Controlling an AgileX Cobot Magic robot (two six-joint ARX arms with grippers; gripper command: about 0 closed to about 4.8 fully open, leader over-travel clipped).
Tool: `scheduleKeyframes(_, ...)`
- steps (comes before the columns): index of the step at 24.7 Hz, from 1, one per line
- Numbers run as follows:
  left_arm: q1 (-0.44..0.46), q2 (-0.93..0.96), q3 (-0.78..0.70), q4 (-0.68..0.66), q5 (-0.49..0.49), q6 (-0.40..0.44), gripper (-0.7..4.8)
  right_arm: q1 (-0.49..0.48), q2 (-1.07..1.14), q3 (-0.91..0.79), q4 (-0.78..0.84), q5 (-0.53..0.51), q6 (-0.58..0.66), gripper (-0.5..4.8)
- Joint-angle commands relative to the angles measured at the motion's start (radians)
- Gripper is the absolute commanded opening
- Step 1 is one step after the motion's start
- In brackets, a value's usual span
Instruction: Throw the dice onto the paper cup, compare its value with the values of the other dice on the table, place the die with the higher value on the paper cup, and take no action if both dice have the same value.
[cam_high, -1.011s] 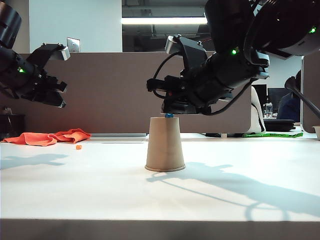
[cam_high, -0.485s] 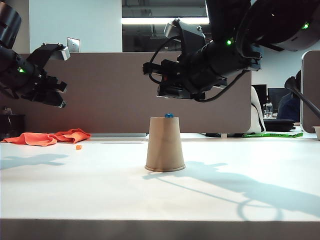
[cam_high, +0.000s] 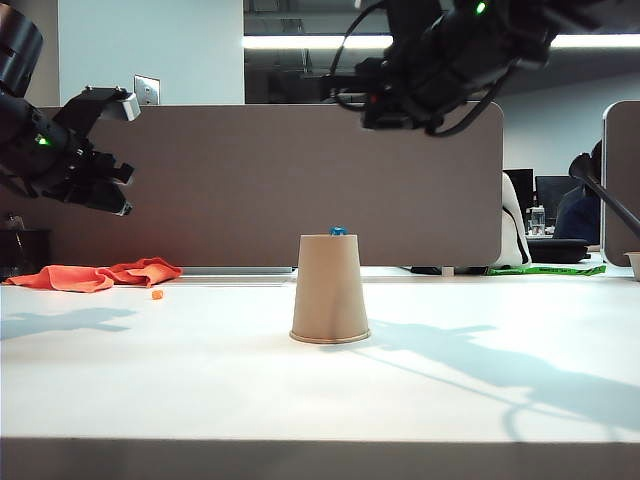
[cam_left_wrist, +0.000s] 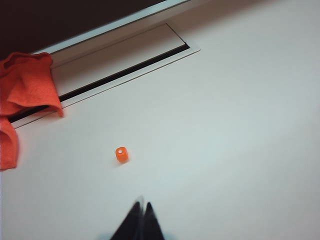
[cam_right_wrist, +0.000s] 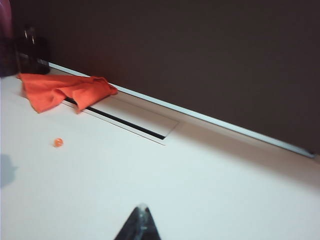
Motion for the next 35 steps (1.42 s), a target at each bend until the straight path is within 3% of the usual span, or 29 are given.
scheduleKeyframes(1,0.003,-0.005,0.002,-0.002,0.000,-0.007,-0.05,-0.043,-0.061,-0.028,-0.054,0.029,-0.037,-0.01)
scheduleKeyframes(4,0.028,-0.006,0.001,-0.026,0.006,-0.054,-0.06,-0.098,-0.127,-0.098,-0.049,0.027,-0.036,-0.01)
scheduleKeyframes(7,0.079,-0.007,0.001,-0.032,0.032,-0.159,-0.06,-0.178,-0.238,-0.211,-0.047,0.026,-0.037,-0.01)
scheduleKeyframes(11,0.089,-0.029,0.000,-0.063,0.085,-0.160,-0.06,-0.238,-0.366,-0.323,-0.050,0.021,-0.036,-0.01)
scheduleKeyframes(18,0.087,-0.146,-0.073,-0.070,0.094,-0.190,-0.05,-0.241,-0.533,-0.413,-0.153,0.018,0.005,-0.01)
scheduleKeyframes(25,0.087,-0.366,-0.251,-0.031,0.092,-0.220,-0.05,-0.241,-0.635,-0.421,-0.295,-0.005,0.005,-0.01)
scheduleKeyframes(35,0.087,-0.587,-0.395,-0.025,0.095,-0.278,-0.05,-0.242,-0.883,-0.615,-0.272,0.000,0.013,-0.01)
